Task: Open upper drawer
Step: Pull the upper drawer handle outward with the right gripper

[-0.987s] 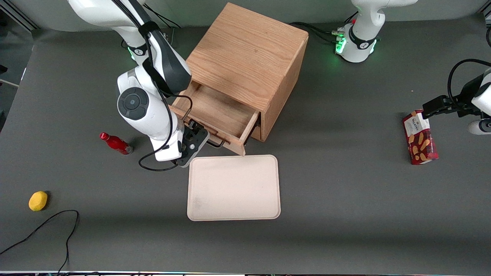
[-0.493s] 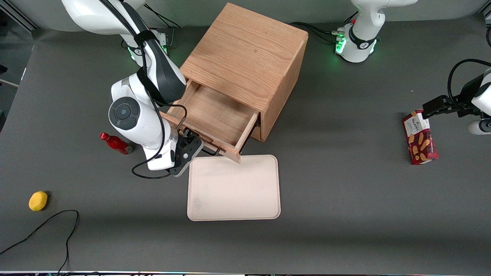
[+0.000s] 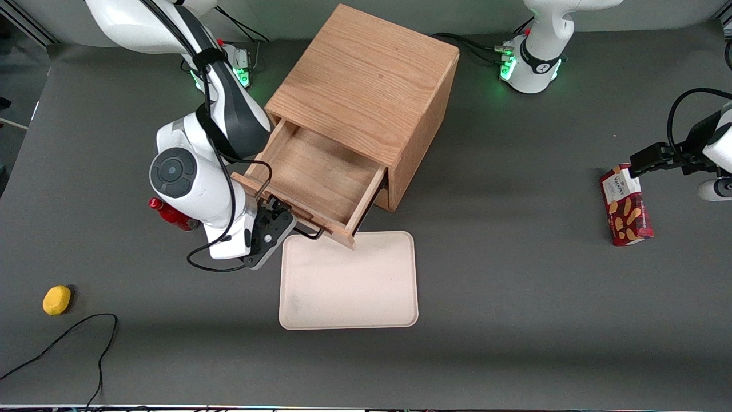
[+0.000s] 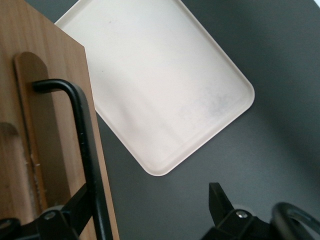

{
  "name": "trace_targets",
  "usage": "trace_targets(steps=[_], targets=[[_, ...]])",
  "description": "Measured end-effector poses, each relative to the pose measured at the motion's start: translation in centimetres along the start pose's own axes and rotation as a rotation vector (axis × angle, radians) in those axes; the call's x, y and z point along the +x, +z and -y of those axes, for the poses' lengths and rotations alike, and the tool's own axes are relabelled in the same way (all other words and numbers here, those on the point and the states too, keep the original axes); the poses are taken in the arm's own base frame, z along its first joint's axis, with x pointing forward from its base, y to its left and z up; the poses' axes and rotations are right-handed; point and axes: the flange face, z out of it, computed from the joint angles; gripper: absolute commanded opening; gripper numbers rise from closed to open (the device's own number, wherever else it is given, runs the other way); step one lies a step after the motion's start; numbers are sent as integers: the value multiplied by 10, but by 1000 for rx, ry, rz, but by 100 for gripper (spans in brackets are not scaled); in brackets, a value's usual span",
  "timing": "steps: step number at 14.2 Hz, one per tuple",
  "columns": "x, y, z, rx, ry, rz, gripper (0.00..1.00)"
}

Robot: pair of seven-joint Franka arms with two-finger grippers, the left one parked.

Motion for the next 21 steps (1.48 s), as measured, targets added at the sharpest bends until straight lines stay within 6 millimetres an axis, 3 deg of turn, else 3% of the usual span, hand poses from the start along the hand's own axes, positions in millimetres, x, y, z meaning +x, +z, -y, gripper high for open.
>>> trace_targets(steps=[15,21], targets=[[1,8,-22,-7,26,0,100],[0,7,-40,-16,46,-10,100]])
